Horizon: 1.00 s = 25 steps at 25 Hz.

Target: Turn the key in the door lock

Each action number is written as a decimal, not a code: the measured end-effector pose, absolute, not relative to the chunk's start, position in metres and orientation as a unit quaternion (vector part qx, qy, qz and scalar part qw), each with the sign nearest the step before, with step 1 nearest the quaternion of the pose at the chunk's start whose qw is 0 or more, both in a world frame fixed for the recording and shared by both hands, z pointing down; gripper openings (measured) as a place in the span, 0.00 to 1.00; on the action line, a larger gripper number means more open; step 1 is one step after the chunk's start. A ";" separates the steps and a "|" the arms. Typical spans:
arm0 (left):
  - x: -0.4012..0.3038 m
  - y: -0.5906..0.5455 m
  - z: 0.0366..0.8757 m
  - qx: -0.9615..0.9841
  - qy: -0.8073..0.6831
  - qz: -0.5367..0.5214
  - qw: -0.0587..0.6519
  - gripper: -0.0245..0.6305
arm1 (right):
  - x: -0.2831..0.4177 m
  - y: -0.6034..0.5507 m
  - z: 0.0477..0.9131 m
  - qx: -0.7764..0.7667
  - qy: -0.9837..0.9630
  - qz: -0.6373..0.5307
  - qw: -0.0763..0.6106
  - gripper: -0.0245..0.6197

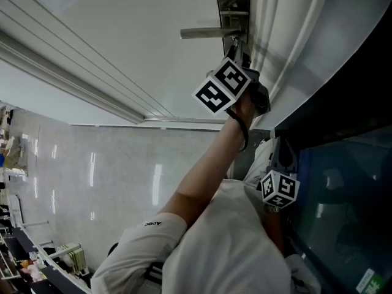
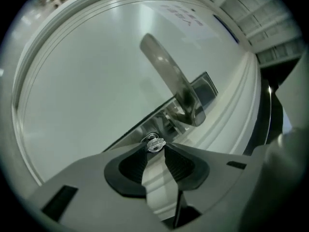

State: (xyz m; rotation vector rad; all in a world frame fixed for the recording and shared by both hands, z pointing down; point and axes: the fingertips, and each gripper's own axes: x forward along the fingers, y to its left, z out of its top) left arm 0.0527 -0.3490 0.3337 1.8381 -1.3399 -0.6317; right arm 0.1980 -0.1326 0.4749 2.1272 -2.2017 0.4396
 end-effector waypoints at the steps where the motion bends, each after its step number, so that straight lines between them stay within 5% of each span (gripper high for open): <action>1: 0.053 -0.349 0.334 0.734 -0.538 -0.218 0.352 0.21 | 0.198 -0.132 0.474 0.688 -0.711 0.141 0.025 0.04; 13: 0.064 -0.352 0.315 0.793 -0.592 0.131 -0.056 0.20 | 0.196 -0.139 0.477 0.678 -0.720 0.150 0.014 0.04; 17: 0.065 -0.353 0.318 0.764 -0.597 0.209 -0.126 0.19 | 0.191 -0.154 0.469 0.661 -0.736 0.146 0.004 0.04; 19: 0.068 -0.353 0.324 0.753 -0.601 0.222 -0.150 0.10 | 0.189 -0.160 0.475 0.654 -0.743 0.145 -0.001 0.04; 25: 0.070 -0.351 0.332 0.733 -0.618 0.239 -0.157 0.08 | 0.193 -0.160 0.494 0.640 -0.753 0.153 -0.004 0.04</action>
